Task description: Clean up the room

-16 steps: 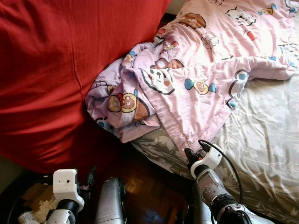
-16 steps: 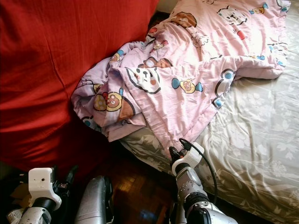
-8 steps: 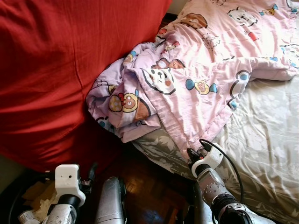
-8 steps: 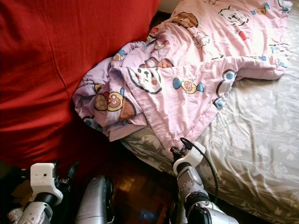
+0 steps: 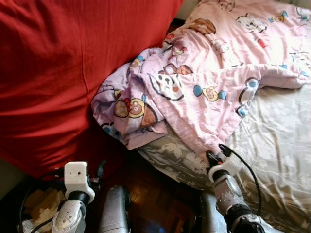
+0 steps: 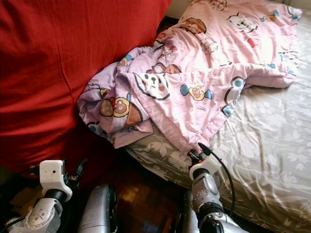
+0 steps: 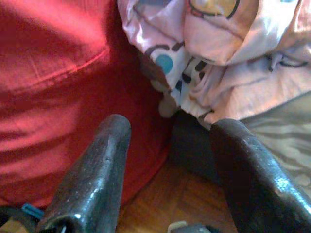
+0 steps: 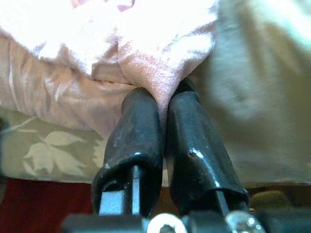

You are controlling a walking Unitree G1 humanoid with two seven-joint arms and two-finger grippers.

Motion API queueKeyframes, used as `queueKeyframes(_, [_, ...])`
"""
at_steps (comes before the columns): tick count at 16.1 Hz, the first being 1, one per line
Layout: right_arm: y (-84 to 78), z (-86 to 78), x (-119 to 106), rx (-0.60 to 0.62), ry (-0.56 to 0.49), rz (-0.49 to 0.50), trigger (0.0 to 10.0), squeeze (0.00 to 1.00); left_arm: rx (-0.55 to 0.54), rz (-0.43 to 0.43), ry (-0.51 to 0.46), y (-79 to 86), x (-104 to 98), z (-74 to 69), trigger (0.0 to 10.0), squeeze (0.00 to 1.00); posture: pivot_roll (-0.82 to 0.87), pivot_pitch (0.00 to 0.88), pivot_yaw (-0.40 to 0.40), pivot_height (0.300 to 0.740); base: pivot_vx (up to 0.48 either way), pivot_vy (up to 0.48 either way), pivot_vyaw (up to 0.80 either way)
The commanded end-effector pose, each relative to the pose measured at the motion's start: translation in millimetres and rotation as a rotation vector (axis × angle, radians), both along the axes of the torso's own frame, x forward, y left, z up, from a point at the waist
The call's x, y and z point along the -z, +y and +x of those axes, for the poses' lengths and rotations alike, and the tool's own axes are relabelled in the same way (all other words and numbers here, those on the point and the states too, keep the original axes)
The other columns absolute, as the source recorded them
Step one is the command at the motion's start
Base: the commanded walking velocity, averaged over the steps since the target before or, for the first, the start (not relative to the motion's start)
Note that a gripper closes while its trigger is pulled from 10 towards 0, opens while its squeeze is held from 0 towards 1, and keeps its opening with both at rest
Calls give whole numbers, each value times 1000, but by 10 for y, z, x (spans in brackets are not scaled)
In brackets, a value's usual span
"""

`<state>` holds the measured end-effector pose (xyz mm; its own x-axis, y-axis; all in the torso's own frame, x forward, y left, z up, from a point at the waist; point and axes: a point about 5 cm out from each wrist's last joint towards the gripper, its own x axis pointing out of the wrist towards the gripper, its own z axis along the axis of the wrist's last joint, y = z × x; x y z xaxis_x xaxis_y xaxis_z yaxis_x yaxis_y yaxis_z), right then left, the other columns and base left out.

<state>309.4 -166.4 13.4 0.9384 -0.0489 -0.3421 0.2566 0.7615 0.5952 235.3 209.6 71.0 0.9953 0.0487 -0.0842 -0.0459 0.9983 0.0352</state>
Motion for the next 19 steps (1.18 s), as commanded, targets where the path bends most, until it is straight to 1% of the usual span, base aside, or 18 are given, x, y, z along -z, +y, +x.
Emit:
queueKeyframes(1, [-42,-79,61,24,8,-26,0,0,-14,5,26,23,75,-38,10000,0,172,139,-37,572,0,0,0])
queueKeyframes(2, [-43,-107,55,2,-19,-89,0,0,-16,2,23,24,85,-23,10000,0,166,133,-38,572,0,0,0])
queueKeyframes(3, [-41,-131,50,-4,-40,-116,0,0,-21,-4,22,23,103,4,10000,0,158,126,-41,572,0,0,0])
queueKeyframes(4, [-34,-161,35,-29,-68,-175,0,0,-28,-17,21,19,121,22,10000,0,153,118,-44,572,0,0,0])
queueKeyframes(5, [-1,-176,13,-72,-96,-232,8706,0,-37,-28,21,20,134,33,10000,0,147,112,-46,572,0,0,0])
queueKeyframes(6, [25,-177,-6,-93,-115,-250,10000,0,-45,-38,21,22,147,46,10000,0,144,106,-49,572,0,0,0])
queueKeyframes(9, [38,-157,-78,-98,-166,-292,10000,0,-58,-53,19,28,177,81,10000,0,144,99,-54,576,0,0,0])
queueKeyframes(14, [68,-146,-119,-121,-182,-336,10000,0,-85,-72,33,86,267,49,10000,0,143,84,-51,641,0,0,0])
queueKeyframes(17, [25,-167,-109,-113,-178,-349,10000,0,-88,-77,49,104,321,35,10000,0,135,72,-45,676,0,0,0])
queueKeyframes(19, [-11,-182,-102,-98,-170,-362,10000,0,-93,-84,83,120,399,6,10000,0,133,64,-43,696,0,0,0])
